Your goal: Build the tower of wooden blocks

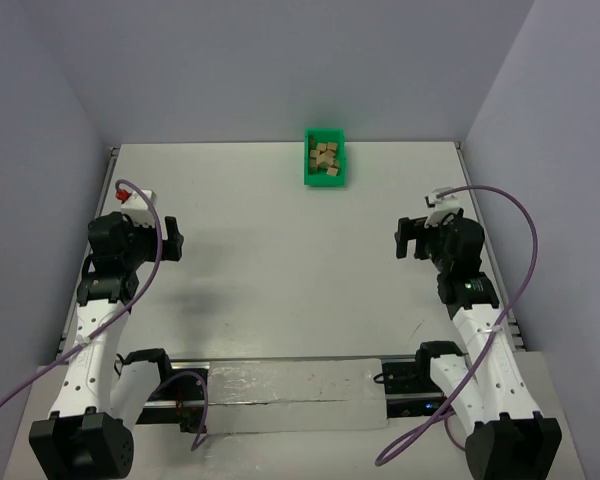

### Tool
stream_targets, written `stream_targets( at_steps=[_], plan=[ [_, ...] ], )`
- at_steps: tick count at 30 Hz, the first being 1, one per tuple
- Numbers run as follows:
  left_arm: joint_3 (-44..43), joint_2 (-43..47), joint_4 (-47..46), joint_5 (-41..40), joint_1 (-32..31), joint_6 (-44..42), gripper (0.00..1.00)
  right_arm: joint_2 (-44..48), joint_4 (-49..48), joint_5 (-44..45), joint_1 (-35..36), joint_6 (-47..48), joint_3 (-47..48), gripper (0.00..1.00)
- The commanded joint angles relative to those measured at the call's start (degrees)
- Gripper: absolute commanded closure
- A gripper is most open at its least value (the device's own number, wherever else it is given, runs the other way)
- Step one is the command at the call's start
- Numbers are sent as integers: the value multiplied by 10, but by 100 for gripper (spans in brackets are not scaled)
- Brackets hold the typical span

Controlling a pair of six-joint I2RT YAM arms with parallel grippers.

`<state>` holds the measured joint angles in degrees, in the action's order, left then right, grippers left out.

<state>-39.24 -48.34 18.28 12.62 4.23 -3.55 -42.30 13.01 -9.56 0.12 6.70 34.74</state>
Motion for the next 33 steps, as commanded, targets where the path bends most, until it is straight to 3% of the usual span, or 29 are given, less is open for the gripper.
stream_targets(
  at_steps=[1, 12, 18, 23, 33],
  plan=[
    [-19, -3, -6, -6, 3, 6, 1, -20, -3, -3, 2, -1, 37, 0],
    [-33, -26, -10, -31, 4, 24, 1, -108, -9, 12, 18, -34, 121, 6],
    [-65, -47, -26, -64, 3, 30, 1, -222, -17, 101, 107, -63, 228, 15],
    [-132, -111, 0, -79, 3, 59, 1, -394, 14, 147, 151, -138, 384, 26],
    [-124, -98, 6, -68, 3, 66, 1, -716, 103, 167, 154, -221, 705, 32]
  ],
)
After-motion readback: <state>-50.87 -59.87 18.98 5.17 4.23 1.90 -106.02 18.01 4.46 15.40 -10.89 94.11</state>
